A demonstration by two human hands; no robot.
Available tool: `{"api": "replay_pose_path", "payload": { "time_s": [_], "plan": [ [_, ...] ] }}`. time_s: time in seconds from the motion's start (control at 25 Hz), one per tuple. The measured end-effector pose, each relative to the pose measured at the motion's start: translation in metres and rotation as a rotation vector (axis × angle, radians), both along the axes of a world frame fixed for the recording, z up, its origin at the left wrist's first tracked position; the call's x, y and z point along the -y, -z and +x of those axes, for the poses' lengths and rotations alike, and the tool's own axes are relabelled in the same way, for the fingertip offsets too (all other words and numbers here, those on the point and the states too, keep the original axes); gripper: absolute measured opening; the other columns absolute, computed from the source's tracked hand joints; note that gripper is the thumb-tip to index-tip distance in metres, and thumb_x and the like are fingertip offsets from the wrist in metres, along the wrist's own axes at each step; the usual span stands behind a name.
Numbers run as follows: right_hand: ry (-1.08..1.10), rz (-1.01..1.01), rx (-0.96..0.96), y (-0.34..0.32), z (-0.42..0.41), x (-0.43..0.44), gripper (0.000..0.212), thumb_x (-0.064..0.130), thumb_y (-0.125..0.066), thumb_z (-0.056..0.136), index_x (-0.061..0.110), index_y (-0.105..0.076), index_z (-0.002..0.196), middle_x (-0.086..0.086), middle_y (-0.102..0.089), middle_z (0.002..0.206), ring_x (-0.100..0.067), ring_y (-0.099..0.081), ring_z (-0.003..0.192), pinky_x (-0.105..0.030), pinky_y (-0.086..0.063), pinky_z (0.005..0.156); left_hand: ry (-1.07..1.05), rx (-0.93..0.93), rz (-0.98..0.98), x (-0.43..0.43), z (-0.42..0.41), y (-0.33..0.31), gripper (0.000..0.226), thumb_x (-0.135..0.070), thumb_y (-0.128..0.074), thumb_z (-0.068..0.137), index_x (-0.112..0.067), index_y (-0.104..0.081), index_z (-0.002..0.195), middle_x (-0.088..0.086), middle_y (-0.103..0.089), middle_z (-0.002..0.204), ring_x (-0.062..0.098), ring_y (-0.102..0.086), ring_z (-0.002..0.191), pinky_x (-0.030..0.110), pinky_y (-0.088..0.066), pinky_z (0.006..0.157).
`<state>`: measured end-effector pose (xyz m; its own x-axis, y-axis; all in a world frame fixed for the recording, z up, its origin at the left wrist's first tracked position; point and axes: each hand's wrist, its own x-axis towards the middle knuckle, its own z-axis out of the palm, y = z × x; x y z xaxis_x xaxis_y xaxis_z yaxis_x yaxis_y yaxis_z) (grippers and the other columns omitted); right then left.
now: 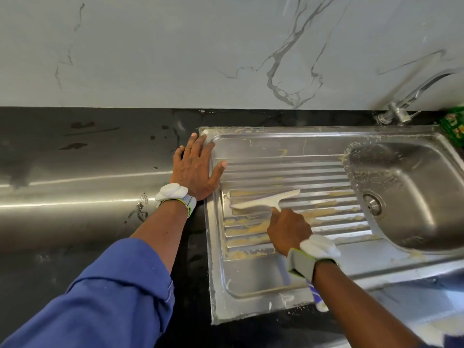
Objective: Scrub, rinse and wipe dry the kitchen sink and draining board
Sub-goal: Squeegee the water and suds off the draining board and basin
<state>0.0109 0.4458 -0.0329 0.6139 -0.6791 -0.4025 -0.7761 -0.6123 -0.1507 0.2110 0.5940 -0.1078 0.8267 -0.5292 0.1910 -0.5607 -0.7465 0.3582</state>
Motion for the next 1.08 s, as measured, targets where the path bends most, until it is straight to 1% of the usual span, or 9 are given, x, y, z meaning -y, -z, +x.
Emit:
{"api": "replay_pose_path", "payload": {
  "time_s": [0.08, 0.16, 0.28, 0.36, 0.6, 0.68, 0.72, 0.84, 1.08],
  "plan": [
    [-0.036, 0.075, -0.043, -0.007, -0.029, -0.002, 0.055, 0.053, -0.028, 0.104, 0.011, -0.062, 0.116, -0.016, -0.066, 0.120, -0.038, -0.062, 0.110, -0.040, -0.047, 0.092, -0.027, 0.034, -0.021, 0.002, -0.001, 0.001, 0.064, -0.062, -0.026, 0.102, -0.022, -0.045, 0.148, 0.007, -0.035, 0.163, 0.027, -0.018, 0.157, 0.058, -0.019, 0.122],
    [-0.024, 0.256, 0.002, -0.017, -0.047, -0.008, 0.054, 0.060, -0.031, 0.100, 0.017, -0.064, 0.104, -0.007, -0.069, 0.094, -0.029, -0.068, 0.086, -0.043, -0.056, 0.080, -0.053, 0.058, -0.029, 0.003, -0.001, 0.000, 0.062, -0.059, -0.027, 0.102, -0.021, -0.045, 0.147, 0.008, -0.037, 0.162, 0.028, -0.019, 0.157, 0.059, -0.017, 0.122],
    [0.258, 0.611, 0.321, -0.025, -0.016, -0.001, 0.052, 0.053, -0.047, 0.099, 0.011, -0.057, 0.071, -0.007, -0.051, 0.051, -0.026, -0.054, 0.042, -0.043, -0.053, 0.056, -0.088, 0.050, -0.064, 0.005, 0.002, 0.005, 0.060, -0.060, -0.027, 0.102, -0.022, -0.046, 0.146, 0.007, -0.037, 0.161, 0.029, -0.020, 0.156, 0.061, -0.018, 0.121],
    [0.426, 0.827, 0.459, -0.019, 0.027, 0.009, 0.047, 0.039, -0.049, 0.104, 0.012, -0.048, 0.066, -0.006, -0.041, 0.045, -0.022, -0.042, 0.034, -0.033, -0.047, 0.046, -0.097, 0.059, -0.085, 0.007, 0.003, 0.008, 0.060, -0.060, -0.027, 0.103, -0.022, -0.047, 0.144, 0.007, -0.039, 0.160, 0.029, -0.022, 0.155, 0.060, -0.021, 0.120],
    [0.403, 0.707, 0.454, 0.011, 0.136, 0.028, 0.029, 0.028, -0.039, 0.101, 0.014, -0.042, 0.076, -0.005, -0.036, 0.054, -0.014, -0.032, 0.025, -0.022, -0.036, 0.038, -0.121, 0.099, -0.072, 0.008, 0.005, 0.012, 0.060, -0.061, -0.030, 0.103, -0.020, -0.049, 0.143, 0.008, -0.042, 0.156, 0.031, -0.028, 0.152, 0.057, -0.028, 0.117],
    [0.352, 0.561, 0.373, 0.025, 0.142, 0.021, 0.034, 0.040, -0.042, 0.099, 0.010, -0.051, 0.084, -0.014, -0.054, 0.069, -0.026, -0.051, 0.038, -0.037, -0.052, 0.051, -0.121, 0.091, -0.070, 0.007, 0.004, 0.012, 0.060, -0.061, -0.031, 0.103, -0.019, -0.049, 0.143, 0.009, -0.043, 0.155, 0.031, -0.029, 0.152, 0.056, -0.029, 0.116],
    [0.312, 0.463, 0.331, 0.029, 0.138, 0.018, 0.039, 0.046, -0.044, 0.098, 0.010, -0.058, 0.096, -0.018, -0.062, 0.084, -0.034, -0.062, 0.058, -0.043, -0.058, 0.069, -0.116, 0.084, -0.071, 0.007, 0.004, 0.011, 0.060, -0.061, -0.031, 0.103, -0.020, -0.049, 0.143, 0.009, -0.043, 0.155, 0.032, -0.029, 0.152, 0.056, -0.029, 0.116],
    [0.336, 0.297, 0.285, 0.035, 0.102, 0.002, 0.059, 0.053, -0.047, 0.099, 0.005, -0.058, 0.132, -0.017, -0.062, 0.133, -0.039, -0.059, 0.120, -0.041, -0.047, 0.103, -0.093, 0.051, -0.044, 0.005, 0.005, 0.007, 0.062, -0.063, -0.028, 0.103, -0.022, -0.047, 0.145, 0.010, -0.041, 0.157, 0.031, -0.026, 0.153, 0.057, -0.028, 0.116],
    [0.286, 0.198, 0.149, 0.022, 0.025, -0.021, 0.064, 0.055, -0.039, 0.102, 0.002, -0.051, 0.136, -0.019, -0.056, 0.139, -0.037, -0.052, 0.128, -0.041, -0.041, 0.104, -0.056, 0.010, -0.030, 0.005, 0.002, 0.002, 0.067, -0.066, -0.024, 0.100, -0.023, -0.048, 0.145, 0.009, -0.039, 0.160, 0.030, -0.025, 0.154, 0.058, -0.026, 0.117]
  ]
}}
